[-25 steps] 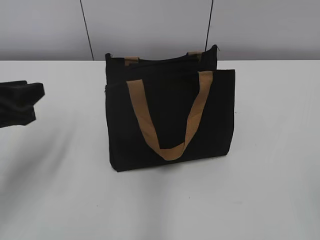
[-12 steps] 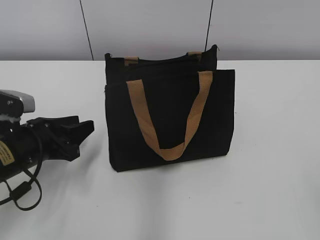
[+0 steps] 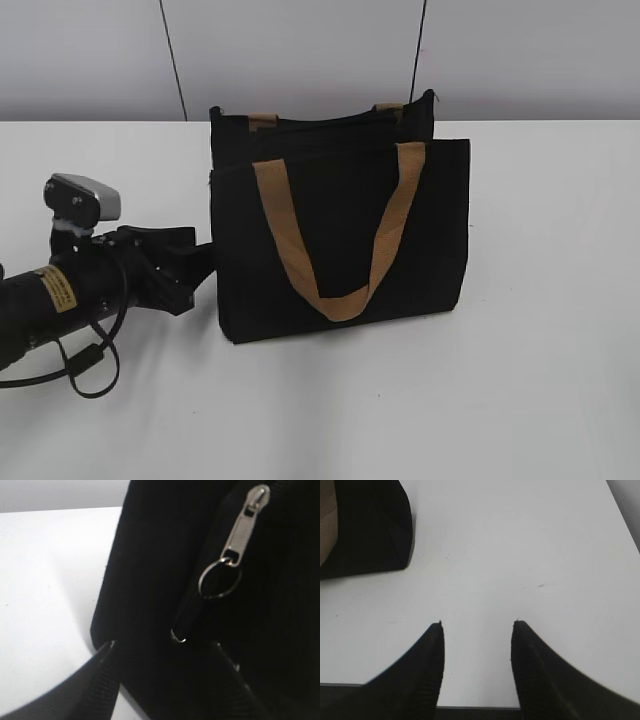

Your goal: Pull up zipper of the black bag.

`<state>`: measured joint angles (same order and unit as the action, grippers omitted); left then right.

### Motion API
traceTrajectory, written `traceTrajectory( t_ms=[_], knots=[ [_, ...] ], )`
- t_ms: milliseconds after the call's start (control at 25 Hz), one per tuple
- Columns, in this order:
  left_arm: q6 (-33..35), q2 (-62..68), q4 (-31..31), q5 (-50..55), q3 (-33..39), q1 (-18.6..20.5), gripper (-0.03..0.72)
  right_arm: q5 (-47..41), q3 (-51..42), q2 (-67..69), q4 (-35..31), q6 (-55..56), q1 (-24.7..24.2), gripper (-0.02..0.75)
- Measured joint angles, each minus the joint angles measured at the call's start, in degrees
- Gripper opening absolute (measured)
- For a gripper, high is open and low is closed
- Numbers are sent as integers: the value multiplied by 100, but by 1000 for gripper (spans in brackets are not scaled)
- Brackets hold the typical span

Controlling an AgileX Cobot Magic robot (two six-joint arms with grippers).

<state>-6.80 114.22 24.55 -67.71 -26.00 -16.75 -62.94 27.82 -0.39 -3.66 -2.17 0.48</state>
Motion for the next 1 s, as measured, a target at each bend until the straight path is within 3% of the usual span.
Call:
traceTrajectory(
  t_ms=[280, 520, 680, 920, 1000],
  knots=[
    [0, 27, 1051, 856, -704, 0, 424, 0, 0, 0, 0, 0, 0, 347],
    [0, 50, 1217, 1302, -1096, 0, 387, 0, 0, 0, 0, 0, 0, 347],
    [0, 47, 1220, 1378, -1178, 0, 289, 0, 0, 0, 0, 0, 0, 347],
    [0, 51, 1238, 1678, -1178, 0, 30, 0, 0, 0, 0, 0, 0, 347],
    [0, 25, 1238, 1693, -1178, 0, 20, 0, 0, 0, 0, 0, 0, 347]
  ],
)
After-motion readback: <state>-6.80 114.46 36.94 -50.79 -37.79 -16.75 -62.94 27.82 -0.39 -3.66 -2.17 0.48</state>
